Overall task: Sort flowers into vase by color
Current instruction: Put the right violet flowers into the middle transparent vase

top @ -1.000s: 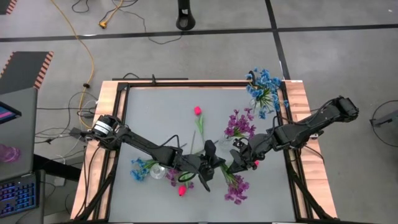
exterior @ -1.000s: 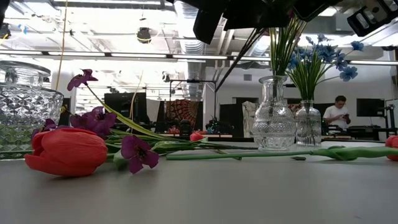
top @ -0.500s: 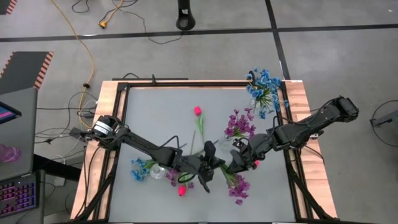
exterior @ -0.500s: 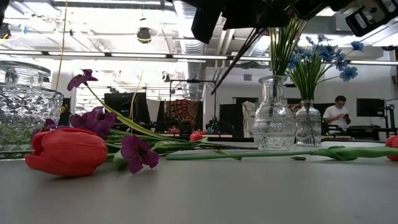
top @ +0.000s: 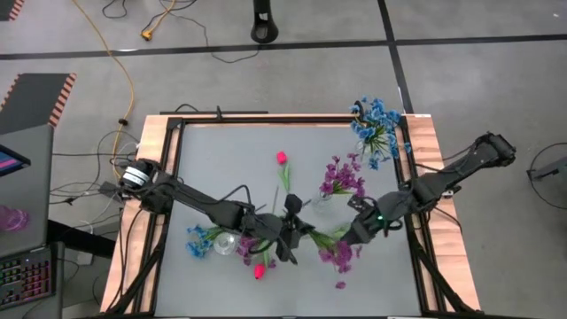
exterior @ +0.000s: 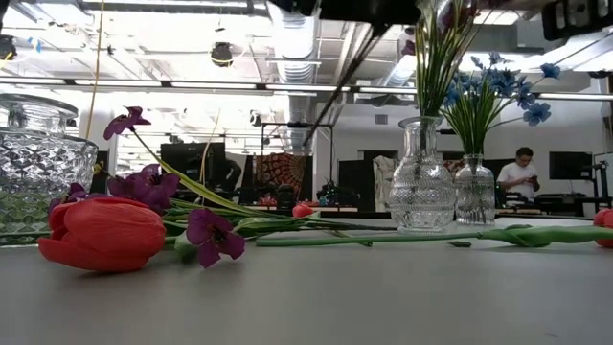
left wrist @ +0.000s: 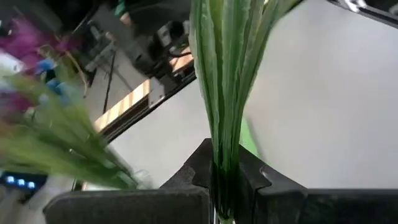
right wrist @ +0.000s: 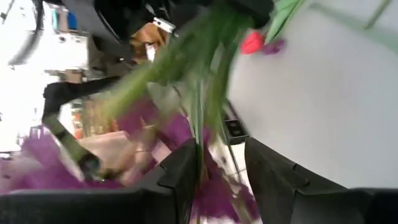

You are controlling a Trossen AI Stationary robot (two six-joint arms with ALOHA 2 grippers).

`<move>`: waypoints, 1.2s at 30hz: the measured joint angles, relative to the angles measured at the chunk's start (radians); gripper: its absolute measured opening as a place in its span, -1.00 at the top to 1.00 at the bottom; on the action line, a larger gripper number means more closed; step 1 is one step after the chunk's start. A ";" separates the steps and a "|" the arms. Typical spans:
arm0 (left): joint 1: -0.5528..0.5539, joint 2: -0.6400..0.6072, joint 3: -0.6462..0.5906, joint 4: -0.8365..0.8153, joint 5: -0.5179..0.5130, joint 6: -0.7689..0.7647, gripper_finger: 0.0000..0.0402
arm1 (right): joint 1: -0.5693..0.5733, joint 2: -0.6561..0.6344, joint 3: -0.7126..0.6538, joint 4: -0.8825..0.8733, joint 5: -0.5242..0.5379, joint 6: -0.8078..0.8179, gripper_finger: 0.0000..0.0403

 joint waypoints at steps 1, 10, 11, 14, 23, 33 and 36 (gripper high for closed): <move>0.009 -0.012 0.000 -0.007 0.001 -0.014 0.96 | 0.014 -0.021 0.000 -0.035 0.021 -0.018 0.19; 0.137 -0.197 -0.148 0.161 0.201 -0.199 0.99 | 0.151 -0.145 0.000 -0.198 0.215 -0.216 0.20; 0.150 -0.214 -0.182 0.202 0.200 -0.210 0.99 | 0.166 -0.151 0.000 -0.205 0.230 -0.237 0.20; 0.186 -0.264 -0.297 0.376 0.200 -0.240 0.99 | 0.203 -0.173 0.000 -0.249 0.274 -0.294 0.20; 0.275 -0.225 -0.458 0.996 0.325 -0.354 1.00 | 0.241 -0.262 -0.073 -0.332 0.343 -0.441 0.20; 0.303 0.010 -0.290 1.127 0.366 -0.418 0.98 | 0.204 -0.333 -0.197 -0.314 0.366 -0.503 0.20; 0.316 0.054 -0.238 1.131 0.361 -0.431 0.98 | 0.204 -0.333 -0.208 -0.306 0.367 -0.505 0.20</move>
